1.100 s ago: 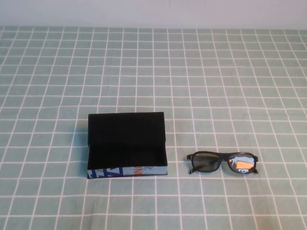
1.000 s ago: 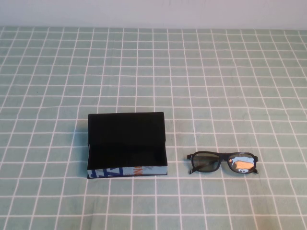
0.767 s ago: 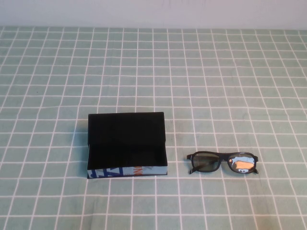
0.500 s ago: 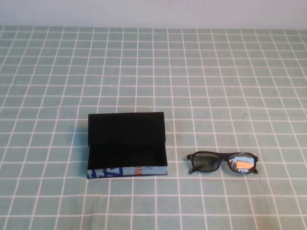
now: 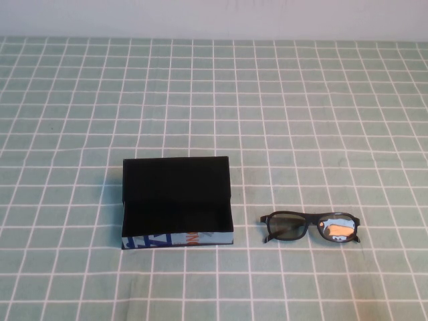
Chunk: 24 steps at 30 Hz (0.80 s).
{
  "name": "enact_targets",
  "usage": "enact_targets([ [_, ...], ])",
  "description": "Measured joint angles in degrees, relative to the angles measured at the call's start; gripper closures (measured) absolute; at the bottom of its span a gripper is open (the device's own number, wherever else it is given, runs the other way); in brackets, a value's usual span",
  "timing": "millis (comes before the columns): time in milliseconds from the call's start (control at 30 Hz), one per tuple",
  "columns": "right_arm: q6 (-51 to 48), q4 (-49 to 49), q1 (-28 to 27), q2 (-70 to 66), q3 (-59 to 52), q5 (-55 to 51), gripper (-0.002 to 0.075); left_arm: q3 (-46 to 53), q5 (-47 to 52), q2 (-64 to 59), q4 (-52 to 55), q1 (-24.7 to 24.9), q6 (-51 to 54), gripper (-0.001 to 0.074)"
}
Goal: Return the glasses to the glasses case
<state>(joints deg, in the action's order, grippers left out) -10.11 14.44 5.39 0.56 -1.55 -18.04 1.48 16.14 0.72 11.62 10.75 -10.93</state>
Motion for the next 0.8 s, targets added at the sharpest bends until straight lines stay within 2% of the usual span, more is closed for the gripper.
enact_targets([
  [133,0.0,0.0,0.0,0.0,0.0,8.5,0.0738,0.0,-7.9,0.0,0.0,0.0,0.0,0.0736],
  [467,0.0,0.4,0.0,0.0,0.0,41.1,0.0738,0.0,-39.9,0.0,0.4,0.0,0.0,0.0736],
  [667,0.0,0.6,0.0,0.2,0.0,48.3,0.0738,0.0,-43.8,0.0,0.5,0.0,-0.1,0.0736],
  [800,3.0,0.6,0.0,0.2,0.0,53.1,0.0738,0.0,-51.9,0.0,-1.4,0.0,-1.8,0.0736],
])
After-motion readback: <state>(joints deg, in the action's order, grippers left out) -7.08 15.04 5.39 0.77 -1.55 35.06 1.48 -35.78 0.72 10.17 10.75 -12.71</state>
